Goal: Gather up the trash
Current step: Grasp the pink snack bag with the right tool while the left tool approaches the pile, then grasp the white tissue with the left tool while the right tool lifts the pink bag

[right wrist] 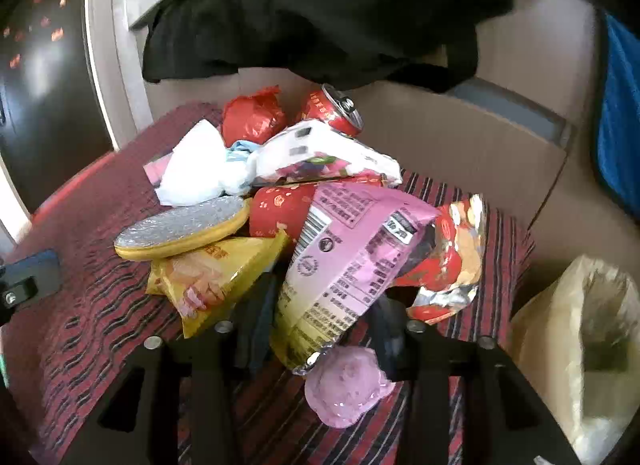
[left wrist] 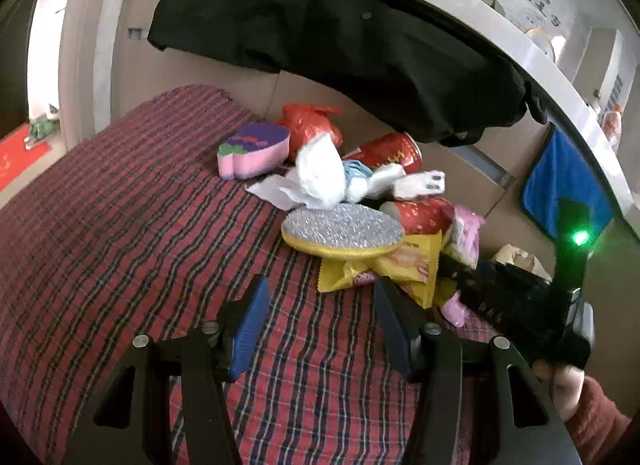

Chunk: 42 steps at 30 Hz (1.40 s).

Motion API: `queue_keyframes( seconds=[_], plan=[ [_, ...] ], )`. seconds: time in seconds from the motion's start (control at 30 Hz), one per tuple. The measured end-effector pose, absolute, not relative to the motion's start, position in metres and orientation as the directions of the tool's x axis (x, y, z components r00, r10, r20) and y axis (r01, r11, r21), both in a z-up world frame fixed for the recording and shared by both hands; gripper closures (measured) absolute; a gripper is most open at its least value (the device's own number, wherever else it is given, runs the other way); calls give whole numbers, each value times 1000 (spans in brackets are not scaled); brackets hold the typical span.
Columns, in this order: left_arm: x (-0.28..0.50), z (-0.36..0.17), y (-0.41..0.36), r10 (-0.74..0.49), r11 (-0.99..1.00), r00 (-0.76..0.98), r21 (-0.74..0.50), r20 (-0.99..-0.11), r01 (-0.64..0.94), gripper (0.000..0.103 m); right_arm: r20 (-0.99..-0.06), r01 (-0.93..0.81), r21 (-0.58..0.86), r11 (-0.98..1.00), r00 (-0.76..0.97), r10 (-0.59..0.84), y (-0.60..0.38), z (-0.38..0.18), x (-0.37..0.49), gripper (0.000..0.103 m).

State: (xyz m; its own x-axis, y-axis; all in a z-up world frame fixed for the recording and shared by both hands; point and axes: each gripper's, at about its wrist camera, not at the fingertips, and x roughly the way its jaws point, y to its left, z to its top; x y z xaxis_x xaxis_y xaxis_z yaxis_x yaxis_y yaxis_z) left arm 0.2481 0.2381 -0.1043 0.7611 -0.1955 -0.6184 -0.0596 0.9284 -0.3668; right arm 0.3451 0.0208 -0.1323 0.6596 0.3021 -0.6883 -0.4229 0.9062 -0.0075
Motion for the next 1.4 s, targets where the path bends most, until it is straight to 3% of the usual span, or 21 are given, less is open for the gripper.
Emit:
queue_keyframes(
  seconds=[0.03, 0.07, 0.3, 0.43, 0.57, 0.77, 0.8, 0.93, 1.03, 1.17, 1.4],
  plan=[
    [248, -105, 237, -200, 927, 760, -371, -618, -58, 48, -686, -461, 47, 886, 630, 364, 18, -126, 344, 84],
    [249, -105, 235, -202, 926, 760, -373, -618, -58, 48, -677, -489, 89, 868, 609, 413, 14, -120, 343, 87],
    [269, -95, 230, -251, 902, 783, -432, -569, -24, 44, -569, -515, 119, 849, 666, 483, -24, -68, 315, 88],
    [306, -80, 225, -207, 947, 817, -321, -538, 29, 40, -555, -506, 138, 851, 673, 490, -44, -65, 308, 88],
    [356, -89, 234, -200, 958, 788, -283, -583, 33, 40, -564, -487, 154, 859, 671, 482, -51, -73, 308, 88],
    [408, -124, 258, -221, 924, 706, -375, -673, -68, 44, -584, -479, 131, 868, 670, 458, -52, -85, 308, 87],
    [414, -128, 259, -231, 915, 696, -394, -680, -82, 49, -587, -479, 132, 868, 668, 458, -52, -86, 311, 87],
    [423, -137, 256, -286, 883, 666, -460, -689, -97, 83, -590, -477, 142, 867, 663, 461, -54, -89, 314, 87],
    [416, -126, 249, -278, 894, 681, -441, -678, -75, 96, -584, -483, 128, 866, 669, 460, -52, -84, 312, 87],
    [386, -91, 233, -193, 936, 741, -347, -643, -57, 98, -558, -494, 106, 863, 689, 463, -51, -73, 307, 87],
    [324, -25, 208, -39, 976, 864, -204, -502, -74, 99, -528, -500, 100, 860, 706, 472, -57, -51, 304, 87]
  ],
)
